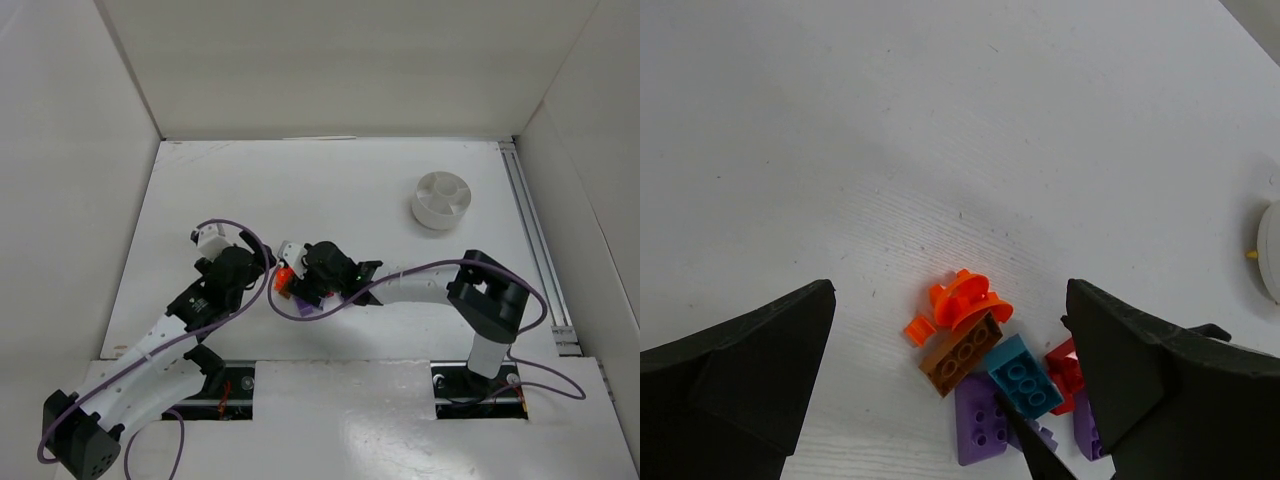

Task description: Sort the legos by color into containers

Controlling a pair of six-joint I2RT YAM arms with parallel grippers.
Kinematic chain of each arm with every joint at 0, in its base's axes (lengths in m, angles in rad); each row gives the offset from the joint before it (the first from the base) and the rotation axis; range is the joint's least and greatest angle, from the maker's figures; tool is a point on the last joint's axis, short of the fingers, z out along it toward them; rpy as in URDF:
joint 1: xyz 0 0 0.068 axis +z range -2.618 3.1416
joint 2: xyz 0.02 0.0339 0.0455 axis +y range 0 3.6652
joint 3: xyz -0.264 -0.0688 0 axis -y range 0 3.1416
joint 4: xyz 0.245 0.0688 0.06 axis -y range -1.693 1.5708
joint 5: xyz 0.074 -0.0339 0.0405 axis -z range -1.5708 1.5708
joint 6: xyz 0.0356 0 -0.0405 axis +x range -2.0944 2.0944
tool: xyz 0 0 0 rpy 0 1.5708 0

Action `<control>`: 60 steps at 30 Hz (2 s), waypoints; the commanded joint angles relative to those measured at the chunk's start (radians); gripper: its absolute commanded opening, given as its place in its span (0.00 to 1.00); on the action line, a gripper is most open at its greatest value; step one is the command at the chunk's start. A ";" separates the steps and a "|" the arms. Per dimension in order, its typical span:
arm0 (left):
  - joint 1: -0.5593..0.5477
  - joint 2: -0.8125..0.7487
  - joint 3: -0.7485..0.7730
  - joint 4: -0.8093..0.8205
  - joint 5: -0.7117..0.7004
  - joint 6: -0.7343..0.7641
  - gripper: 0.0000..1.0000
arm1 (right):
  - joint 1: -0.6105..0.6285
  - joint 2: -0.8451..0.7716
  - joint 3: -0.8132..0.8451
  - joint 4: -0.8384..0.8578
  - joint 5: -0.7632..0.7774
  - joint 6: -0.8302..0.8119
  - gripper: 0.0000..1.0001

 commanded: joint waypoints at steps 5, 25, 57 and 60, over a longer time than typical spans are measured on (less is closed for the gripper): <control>0.004 -0.029 0.018 -0.006 -0.028 -0.017 1.00 | 0.003 0.035 0.053 0.057 0.076 0.070 0.69; 0.004 -0.047 -0.001 0.023 0.001 0.020 1.00 | 0.003 -0.061 0.034 0.057 0.059 0.060 0.16; 0.013 0.003 -0.022 0.160 0.176 0.195 1.00 | -0.139 -0.118 0.007 -0.176 -0.363 -0.474 0.59; 0.013 0.003 -0.022 0.169 0.186 0.204 1.00 | -0.120 -0.100 0.007 -0.196 -0.306 -0.494 0.63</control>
